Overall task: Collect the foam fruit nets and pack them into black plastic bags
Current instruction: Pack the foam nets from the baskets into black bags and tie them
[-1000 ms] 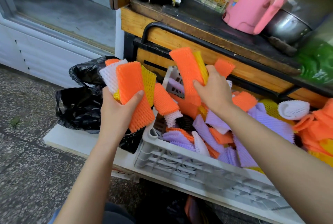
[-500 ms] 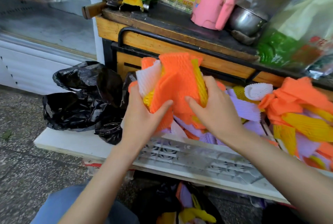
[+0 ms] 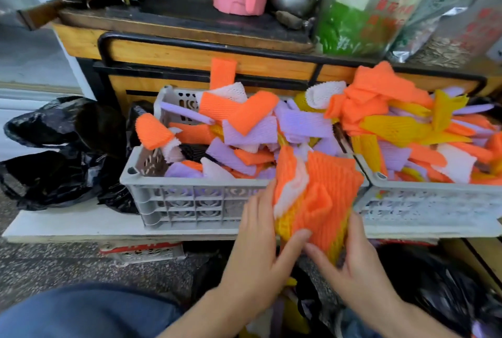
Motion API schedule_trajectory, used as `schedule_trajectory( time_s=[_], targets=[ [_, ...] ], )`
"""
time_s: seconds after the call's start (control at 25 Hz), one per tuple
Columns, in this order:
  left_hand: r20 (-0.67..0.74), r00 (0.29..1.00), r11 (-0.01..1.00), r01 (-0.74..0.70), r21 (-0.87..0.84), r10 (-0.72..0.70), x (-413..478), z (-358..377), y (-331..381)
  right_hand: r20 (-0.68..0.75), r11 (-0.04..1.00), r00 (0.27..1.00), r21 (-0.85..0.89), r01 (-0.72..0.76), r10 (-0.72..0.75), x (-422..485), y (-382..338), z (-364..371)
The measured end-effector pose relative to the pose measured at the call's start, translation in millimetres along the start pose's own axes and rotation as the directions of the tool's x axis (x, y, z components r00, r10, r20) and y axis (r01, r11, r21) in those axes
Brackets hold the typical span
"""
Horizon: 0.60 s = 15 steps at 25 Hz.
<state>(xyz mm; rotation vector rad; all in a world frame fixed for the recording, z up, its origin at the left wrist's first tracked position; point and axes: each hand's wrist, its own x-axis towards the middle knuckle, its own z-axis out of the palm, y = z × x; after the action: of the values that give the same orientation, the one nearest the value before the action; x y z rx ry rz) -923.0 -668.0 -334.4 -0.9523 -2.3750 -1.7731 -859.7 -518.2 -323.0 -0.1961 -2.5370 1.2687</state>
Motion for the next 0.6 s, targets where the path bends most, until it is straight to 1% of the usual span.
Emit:
schedule_trajectory(
  time_s=[0.08,0.12,0.16,0.24,0.28,0.36,0.4,0.44,0.56,0.6],
  targets=[
    [0.119,0.99,0.997,0.08,-0.012,-0.078,-10.6,20.5,-16.8,0.023,0.994,0.994,0.02,-0.107,0.107,-18.2,30.9,4.8],
    [0.178,0.973,0.987,0.153,-0.038,-0.144,-14.0,29.9,-26.9,0.048,0.987,0.986,0.014,-0.159,0.158,-25.0,42.2,9.4],
    [0.207,0.953,0.969,0.237,-0.065,-0.219,-18.1,38.9,-37.1,0.085,0.982,0.979,0.009,-0.189,0.187,-32.2,51.2,15.5],
    [0.175,0.903,0.91,0.409,-0.067,-0.393,-24.7,51.1,-58.6,0.182,0.986,0.97,0.024,-0.166,0.159,-44.1,64.3,32.6],
    [0.153,0.86,0.869,0.495,-0.018,-0.487,-27.6,54.5,-69.5,0.241,0.985,0.959,0.055,-0.166,0.148,-50.0,70.1,42.2],
    [0.161,0.772,0.788,0.612,0.073,-0.615,-31.5,55.9,-85.3,0.352,0.957,0.916,0.138,-0.254,0.192,-59.2,81.3,58.7],
    [0.173,0.737,0.756,0.647,0.1,-0.654,-33.1,55.6,-91.9,0.382,0.936,0.897,0.173,-0.306,0.222,-61.7,86.7,65.1],
    [0.179,0.715,0.737,0.665,0.12,-0.675,-34.8,54.8,-99.1,0.401,0.913,0.878,0.193,-0.359,0.26,-63.4,93.0,70.7],
    [0.151,0.695,0.71,0.677,0.194,-0.703,-35.8,55.5,-109.9,0.454,0.827,0.812,0.24,-0.508,0.366,-67.2,107.2,78.6],
    [0.135,0.691,0.701,0.679,0.216,-0.71,-36.0,56.9,-113.9,0.422,0.82,0.811,0.226,-0.526,0.404,-68.4,113.1,79.8]
  ],
)
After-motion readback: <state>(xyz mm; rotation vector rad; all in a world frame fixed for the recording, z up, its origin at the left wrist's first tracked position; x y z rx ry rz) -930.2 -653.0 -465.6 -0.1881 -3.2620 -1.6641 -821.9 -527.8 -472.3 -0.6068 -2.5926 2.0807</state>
